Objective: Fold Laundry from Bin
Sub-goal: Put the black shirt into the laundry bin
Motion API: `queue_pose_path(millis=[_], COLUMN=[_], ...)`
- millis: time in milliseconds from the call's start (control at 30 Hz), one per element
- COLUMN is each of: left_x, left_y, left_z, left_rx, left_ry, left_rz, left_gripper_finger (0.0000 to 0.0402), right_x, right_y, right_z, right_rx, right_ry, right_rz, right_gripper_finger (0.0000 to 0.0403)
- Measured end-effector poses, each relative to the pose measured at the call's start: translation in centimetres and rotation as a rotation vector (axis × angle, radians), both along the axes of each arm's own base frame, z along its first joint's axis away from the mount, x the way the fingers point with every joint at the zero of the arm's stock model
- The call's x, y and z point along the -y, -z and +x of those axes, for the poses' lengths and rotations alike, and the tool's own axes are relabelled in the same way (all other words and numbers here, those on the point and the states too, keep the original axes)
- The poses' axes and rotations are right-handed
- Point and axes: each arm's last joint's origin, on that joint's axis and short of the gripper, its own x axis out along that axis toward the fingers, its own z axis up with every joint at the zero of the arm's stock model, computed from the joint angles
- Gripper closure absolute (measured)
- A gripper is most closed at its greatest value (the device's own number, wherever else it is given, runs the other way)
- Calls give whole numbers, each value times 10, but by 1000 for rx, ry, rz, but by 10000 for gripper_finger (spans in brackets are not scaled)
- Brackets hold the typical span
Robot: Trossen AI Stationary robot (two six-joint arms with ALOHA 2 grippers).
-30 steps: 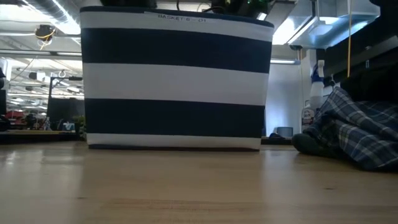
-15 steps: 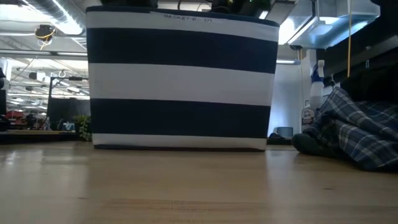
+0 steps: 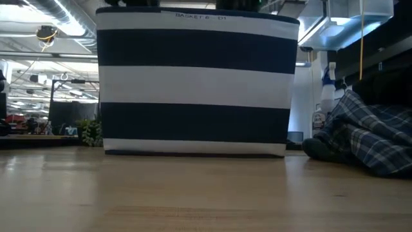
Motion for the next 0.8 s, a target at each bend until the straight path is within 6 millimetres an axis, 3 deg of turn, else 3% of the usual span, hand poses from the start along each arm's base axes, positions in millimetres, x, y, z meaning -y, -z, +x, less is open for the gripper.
queue_pose_path(millis=[167, 267, 367, 533, 667, 800], left_x=[10, 26, 45, 69, 87, 100], left_y=[-21, -40, -53, -57, -48, -37], left_z=[-2, -5, -11, -12, -7, -1], left_rx=[59, 147, 211, 270, 243, 227], left_ry=[-34, -46, 7, 84, 139, 164], left_rz=[26, 21, 18, -23, -52, -71], left_gripper_finger=[254, 256, 258, 259, 259, 259], right_x=[-21, -33, -42, -52, -69, -88], right_y=[-57, -93, -109, -114, -107, -87], right_z=[-9, -32, -63, -114, -124, -120], right_rx=[191, 293, 356, 358, 346, 249], right_ry=[34, 112, 177, 378, 439, 463], right_rz=[-2, 118, 280, 479, 670, 701], right_gripper_finger=[147, 146, 146, 146, 146, 146])
